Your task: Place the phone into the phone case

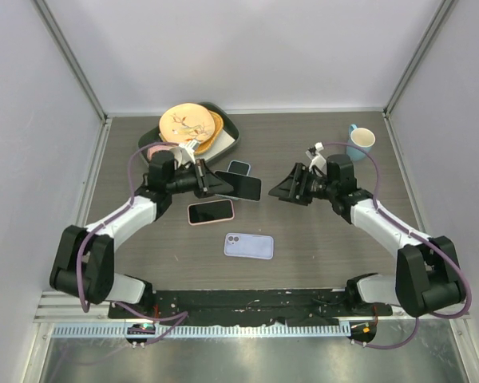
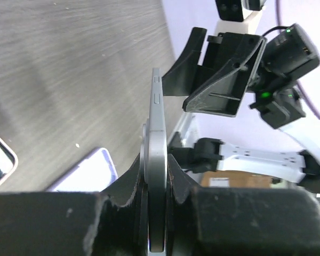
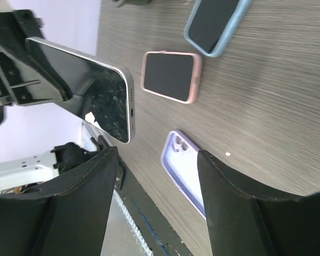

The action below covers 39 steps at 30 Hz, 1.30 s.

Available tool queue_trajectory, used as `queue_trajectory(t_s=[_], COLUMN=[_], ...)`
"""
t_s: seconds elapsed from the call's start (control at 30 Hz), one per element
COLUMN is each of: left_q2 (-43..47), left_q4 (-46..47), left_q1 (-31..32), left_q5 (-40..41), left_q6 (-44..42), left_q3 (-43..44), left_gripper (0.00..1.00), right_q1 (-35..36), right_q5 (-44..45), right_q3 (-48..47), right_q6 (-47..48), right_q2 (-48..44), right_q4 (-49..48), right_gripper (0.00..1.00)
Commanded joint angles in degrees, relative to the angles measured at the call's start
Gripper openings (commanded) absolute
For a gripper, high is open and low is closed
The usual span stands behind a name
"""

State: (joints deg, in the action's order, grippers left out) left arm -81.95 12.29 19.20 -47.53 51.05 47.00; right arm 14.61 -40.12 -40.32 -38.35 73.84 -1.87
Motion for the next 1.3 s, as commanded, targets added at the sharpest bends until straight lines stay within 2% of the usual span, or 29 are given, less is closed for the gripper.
queue_trajectory(t_s=[0.0, 0.2, 0.4, 0.57, 0.7, 0.8, 0.93, 0.97, 1.1, 1.13, 1.2, 1.27], left_q2=[6.9, 10.5, 12.1, 12.3, 11.7, 11.5, 10.6, 10.5, 10.1, 10.1, 10.5, 11.9], left_q4=[25.7, 29.1, 30.2, 30.2, 30.9, 31.2, 31.4, 31.6, 31.6, 31.6, 31.1, 26.3], left_q1=[-3.9, -4.8, -4.8, -4.7, -4.7, -4.7, -4.7, -4.7, -4.7, -4.7, -4.8, -4.8], left_q5=[-7.7, -9.2, -11.3, -11.8, -11.6, -11.5, -11.7, -11.8, -11.6, -11.6, -11.2, -9.4], left_q6=[16.4, 17.9, 18.9, 19.0, 19.4, 19.4, 19.4, 19.4, 19.4, 19.3, 18.7, 15.3], left_q3=[-7.6, -11.9, -12.6, -12.9, -13.2, -13.0, -12.9, -12.9, -12.9, -12.8, -12.9, -12.7], left_gripper=[0.0, 0.0, 0.0, 0.0, 0.0, 0.0, 0.0, 0.01, 0.15, 0.22, 0.29, 0.42], right_q1=[4.8, 11.0, 11.8, 12.6, 13.7, 14.2, 14.3, 14.3, 14.4, 14.3, 14.3, 14.3], right_q5=[-2.6, -1.8, -2.8, -4.7, -5.8, -6.4, -6.8, -7.0, -7.0, -7.0, -7.0, -7.0], right_q3=[-4.4, -6.5, -7.0, -7.5, -7.7, -7.3, -6.7, -6.7, -7.1, -7.2, -7.6, -7.9], right_q6=[-2.7, -5.9, -10.6, -13.9, -14.3, -14.5, -14.9, -14.8, -14.7, -14.7, -14.2, -13.8], right_q2=[-1.5, 1.6, 5.2, 6.7, 6.7, 6.4, 5.9, 5.8, 6.0, 6.0, 6.5, 6.7], right_q4=[-6.2, -10.9, -18.3, -23.4, -24.4, -24.6, -25.1, -25.0, -24.9, -24.9, -24.3, -23.3], right_gripper=[0.66, 0.66, 0.6, 0.42, 0.4, 0.29, 0.01, 0.01, 0.01, 0.01, 0.01, 0.01])
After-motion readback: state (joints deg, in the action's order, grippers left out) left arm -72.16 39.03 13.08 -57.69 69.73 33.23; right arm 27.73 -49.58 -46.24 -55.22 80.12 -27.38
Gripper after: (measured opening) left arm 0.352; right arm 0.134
